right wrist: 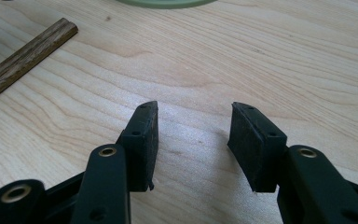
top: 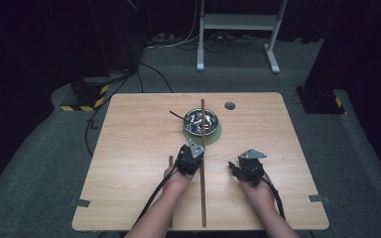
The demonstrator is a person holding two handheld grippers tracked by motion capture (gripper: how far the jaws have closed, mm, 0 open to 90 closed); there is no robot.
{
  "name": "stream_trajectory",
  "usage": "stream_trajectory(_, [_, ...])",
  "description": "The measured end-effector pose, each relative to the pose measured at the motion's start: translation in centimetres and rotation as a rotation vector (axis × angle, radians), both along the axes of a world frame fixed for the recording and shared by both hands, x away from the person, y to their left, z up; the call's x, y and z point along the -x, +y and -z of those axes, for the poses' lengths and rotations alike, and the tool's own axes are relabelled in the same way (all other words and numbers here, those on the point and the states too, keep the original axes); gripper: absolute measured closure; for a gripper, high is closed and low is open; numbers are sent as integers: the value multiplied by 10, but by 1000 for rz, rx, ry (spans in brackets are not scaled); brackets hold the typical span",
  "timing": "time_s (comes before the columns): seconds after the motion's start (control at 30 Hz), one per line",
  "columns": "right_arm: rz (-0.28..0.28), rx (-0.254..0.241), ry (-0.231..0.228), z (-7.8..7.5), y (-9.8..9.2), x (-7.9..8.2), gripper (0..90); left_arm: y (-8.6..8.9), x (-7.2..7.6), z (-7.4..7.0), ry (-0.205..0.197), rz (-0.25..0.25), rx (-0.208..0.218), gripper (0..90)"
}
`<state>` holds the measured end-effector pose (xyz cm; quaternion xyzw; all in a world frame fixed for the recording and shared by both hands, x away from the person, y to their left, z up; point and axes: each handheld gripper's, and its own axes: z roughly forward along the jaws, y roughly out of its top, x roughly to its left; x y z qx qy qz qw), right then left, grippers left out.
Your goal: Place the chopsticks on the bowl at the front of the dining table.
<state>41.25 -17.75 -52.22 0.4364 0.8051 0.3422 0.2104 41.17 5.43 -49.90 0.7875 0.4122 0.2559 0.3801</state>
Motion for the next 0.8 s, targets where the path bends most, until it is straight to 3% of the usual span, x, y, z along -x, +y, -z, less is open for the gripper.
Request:
stream_trajectory(0.57, [-2, 2, -4, 0, 0, 0, 521, -4, 3, 0, -13, 27, -1, 770])
stream_trajectory(0.8, [4, 4, -17, 1, 1, 0, 520, 9, 6, 0, -17, 6, -17, 740])
